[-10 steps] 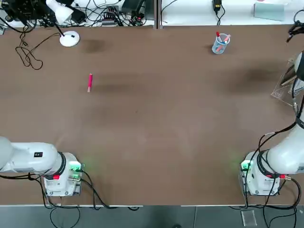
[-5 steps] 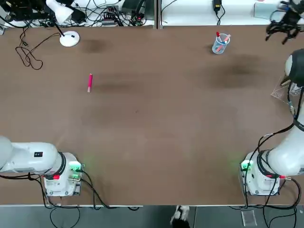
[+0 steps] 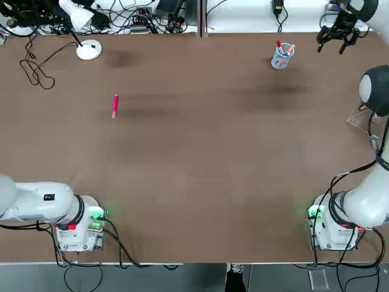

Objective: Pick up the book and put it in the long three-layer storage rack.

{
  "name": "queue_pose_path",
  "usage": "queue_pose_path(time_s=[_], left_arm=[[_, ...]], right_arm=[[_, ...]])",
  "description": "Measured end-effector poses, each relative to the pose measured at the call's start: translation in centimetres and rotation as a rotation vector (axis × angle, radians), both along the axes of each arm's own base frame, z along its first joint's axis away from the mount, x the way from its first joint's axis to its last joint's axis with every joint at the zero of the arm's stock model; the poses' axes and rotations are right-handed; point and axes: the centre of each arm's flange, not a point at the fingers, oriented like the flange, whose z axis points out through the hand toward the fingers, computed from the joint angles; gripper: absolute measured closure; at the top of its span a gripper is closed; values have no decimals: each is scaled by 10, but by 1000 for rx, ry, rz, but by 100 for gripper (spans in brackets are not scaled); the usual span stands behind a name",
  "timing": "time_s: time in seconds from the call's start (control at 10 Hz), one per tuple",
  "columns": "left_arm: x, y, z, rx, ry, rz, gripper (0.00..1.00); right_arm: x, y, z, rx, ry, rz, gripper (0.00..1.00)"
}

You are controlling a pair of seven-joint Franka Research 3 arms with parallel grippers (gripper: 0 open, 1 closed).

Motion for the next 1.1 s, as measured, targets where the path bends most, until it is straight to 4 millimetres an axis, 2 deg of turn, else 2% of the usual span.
queue_pose_path(time_s=[0.2,0.4,0.8,1.1], left_arm=[[-3,3,0,0,19,6,0],[-5,5,2,-1,25,10,0],[-5,4,4,0,22,9,0],[-5,3,4,0,21,6,0]], right_arm=[[-6,34,20,-21,-15,17,0],[-14,51,39,-17,-30,27,0],[-32,58,71,-17,-61,56,0],[-43,53,108,-44,-118,78,0]])
